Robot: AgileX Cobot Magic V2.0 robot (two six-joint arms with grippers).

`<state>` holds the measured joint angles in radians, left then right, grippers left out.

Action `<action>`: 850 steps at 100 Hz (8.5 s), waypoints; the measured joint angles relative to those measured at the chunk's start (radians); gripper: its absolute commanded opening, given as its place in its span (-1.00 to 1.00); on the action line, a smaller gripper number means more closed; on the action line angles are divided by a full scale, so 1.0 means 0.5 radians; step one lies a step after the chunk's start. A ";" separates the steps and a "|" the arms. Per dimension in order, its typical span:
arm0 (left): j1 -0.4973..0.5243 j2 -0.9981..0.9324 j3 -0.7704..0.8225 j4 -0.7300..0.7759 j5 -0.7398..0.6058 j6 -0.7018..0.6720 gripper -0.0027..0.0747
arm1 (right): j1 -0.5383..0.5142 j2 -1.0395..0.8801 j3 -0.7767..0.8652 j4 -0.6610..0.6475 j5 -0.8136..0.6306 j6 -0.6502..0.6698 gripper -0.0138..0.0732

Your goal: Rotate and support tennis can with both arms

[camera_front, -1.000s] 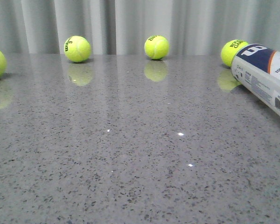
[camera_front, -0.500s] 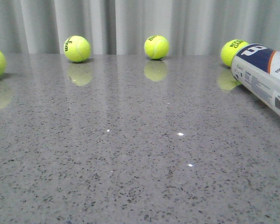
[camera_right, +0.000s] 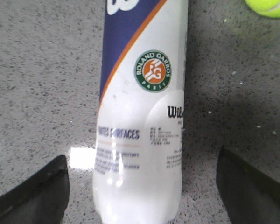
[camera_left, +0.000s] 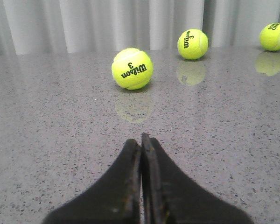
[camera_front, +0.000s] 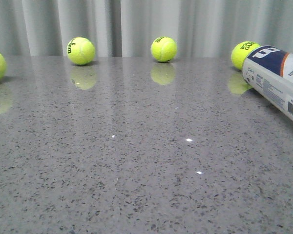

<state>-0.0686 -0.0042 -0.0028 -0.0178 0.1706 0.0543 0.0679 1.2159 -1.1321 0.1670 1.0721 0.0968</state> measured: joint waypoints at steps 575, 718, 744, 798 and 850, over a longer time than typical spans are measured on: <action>0.000 1.303 -1.301 0.000 1.032 0.000 -0.19 | 1.018 -1.851 1.258 -0.549 -0.840 0.371 -0.83; -0.385 3.485 -2.306 -2.470 1.790 1.253 0.26 | 1.018 -1.851 1.263 -0.549 -0.840 0.371 -0.83; -0.399 3.551 -2.306 -2.656 1.900 1.382 -0.82 | 1.018 -1.851 1.263 -0.549 -0.840 0.371 -0.83; -0.399 3.218 -2.487 -2.463 2.010 1.408 -0.99 | 1.018 -1.851 1.263 -0.549 -0.840 0.371 -0.83; -0.578 2.701 -3.014 -0.796 2.160 0.444 -0.99 | 1.018 -1.851 1.263 -0.549 -0.840 0.371 -0.83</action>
<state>-0.3576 1.3462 -1.5101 -0.4159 1.2506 0.2761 0.5770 0.2906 -0.5004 -0.1076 0.6522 0.2822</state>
